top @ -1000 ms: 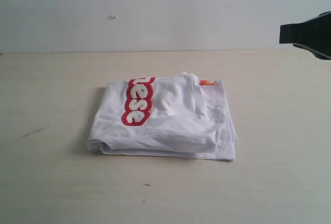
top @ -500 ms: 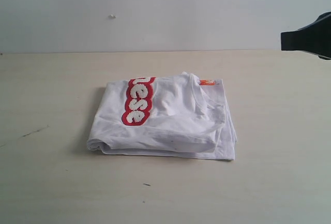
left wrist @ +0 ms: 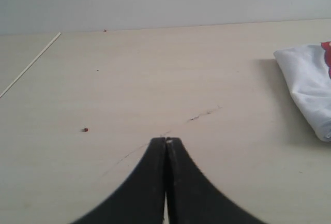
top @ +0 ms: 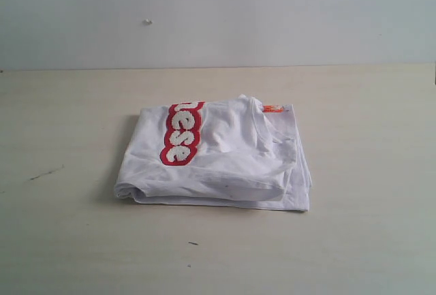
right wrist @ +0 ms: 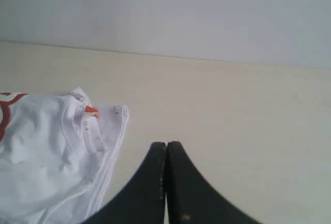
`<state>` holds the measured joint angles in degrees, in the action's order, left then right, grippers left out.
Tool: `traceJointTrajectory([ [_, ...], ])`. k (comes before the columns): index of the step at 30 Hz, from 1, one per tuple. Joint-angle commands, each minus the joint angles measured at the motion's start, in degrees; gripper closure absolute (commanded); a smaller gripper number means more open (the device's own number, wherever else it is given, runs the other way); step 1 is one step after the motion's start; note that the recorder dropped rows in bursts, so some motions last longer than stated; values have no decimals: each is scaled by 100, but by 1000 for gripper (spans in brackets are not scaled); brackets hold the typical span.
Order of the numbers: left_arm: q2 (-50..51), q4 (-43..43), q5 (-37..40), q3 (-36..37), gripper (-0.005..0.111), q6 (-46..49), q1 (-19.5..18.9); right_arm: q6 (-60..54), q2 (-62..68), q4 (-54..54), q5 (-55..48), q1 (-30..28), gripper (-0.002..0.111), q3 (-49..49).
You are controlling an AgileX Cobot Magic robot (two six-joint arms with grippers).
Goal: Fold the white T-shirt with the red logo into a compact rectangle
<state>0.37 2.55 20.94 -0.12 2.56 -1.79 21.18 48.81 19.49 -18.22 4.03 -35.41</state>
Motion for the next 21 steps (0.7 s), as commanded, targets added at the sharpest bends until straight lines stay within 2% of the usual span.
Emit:
traceJointTrajectory([
  [1,-37,-44,-32,12,107,18,-16,144,-659,20,539,-454,108,706],
  [15,-37,-44,-32,12,107,18,-16,530,-2637,-39,1022,-1891,108,2641],
  [21,-37,-44,-32,12,107,18,-16,758,-3403,-103,1022,-2001,108,3122],
])
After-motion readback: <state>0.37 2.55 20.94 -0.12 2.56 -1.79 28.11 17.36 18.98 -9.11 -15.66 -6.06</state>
